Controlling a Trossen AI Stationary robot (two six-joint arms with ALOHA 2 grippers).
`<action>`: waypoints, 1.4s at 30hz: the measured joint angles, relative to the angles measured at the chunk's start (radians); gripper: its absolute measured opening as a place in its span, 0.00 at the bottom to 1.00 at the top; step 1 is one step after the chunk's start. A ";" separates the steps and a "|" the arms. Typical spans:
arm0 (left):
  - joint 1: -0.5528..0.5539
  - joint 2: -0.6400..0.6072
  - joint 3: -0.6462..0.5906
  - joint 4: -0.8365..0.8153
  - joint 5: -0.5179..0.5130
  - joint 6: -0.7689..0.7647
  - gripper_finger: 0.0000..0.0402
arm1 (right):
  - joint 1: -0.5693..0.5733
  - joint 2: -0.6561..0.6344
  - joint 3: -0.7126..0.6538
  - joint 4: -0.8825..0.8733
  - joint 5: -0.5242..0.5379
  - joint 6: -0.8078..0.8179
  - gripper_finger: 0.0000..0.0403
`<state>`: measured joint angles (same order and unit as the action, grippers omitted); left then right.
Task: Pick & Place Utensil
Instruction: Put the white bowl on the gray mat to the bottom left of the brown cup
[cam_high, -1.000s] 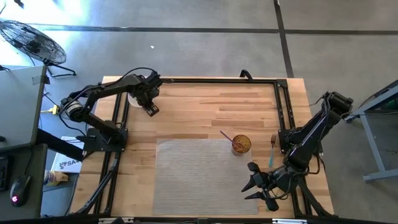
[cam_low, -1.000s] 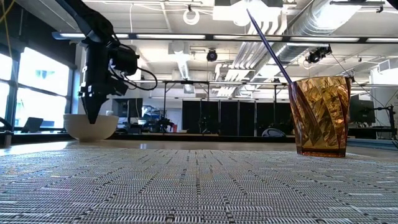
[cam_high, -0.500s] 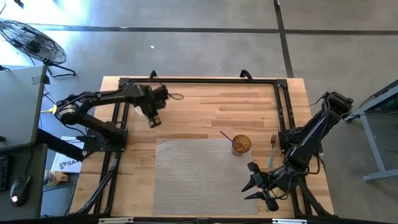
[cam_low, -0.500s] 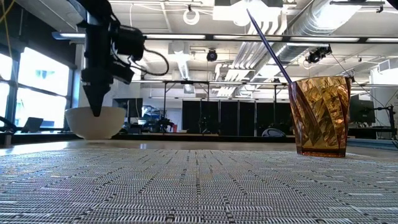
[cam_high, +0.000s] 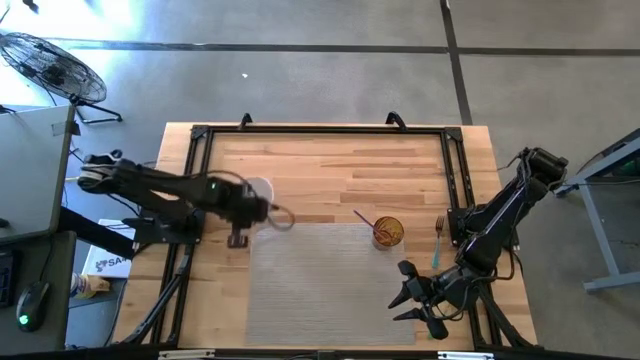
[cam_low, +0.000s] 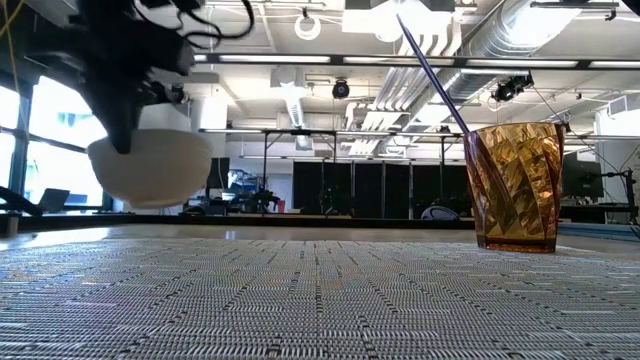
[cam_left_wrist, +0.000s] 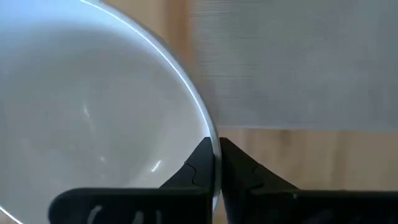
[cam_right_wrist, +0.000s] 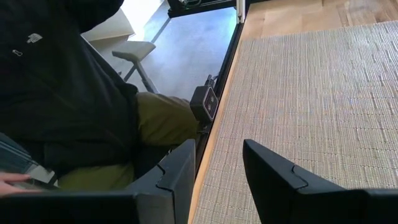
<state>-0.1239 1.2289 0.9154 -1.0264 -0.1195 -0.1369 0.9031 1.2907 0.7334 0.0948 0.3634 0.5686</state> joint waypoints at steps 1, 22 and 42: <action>-0.039 0.000 0.000 0.000 0.003 -0.002 0.01 | 0.000 0.000 0.000 0.000 0.000 0.000 0.32; -0.478 0.360 0.374 0.014 0.041 0.099 0.01 | 0.000 0.000 0.000 0.000 0.000 0.000 0.32; -0.522 0.779 0.711 0.177 -0.234 0.657 0.01 | 0.000 0.000 0.000 0.000 0.002 0.000 0.32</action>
<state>-0.6462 2.0081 1.6263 -0.8491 -0.3535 0.5200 0.9031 1.2911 0.7338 0.0948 0.3652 0.5686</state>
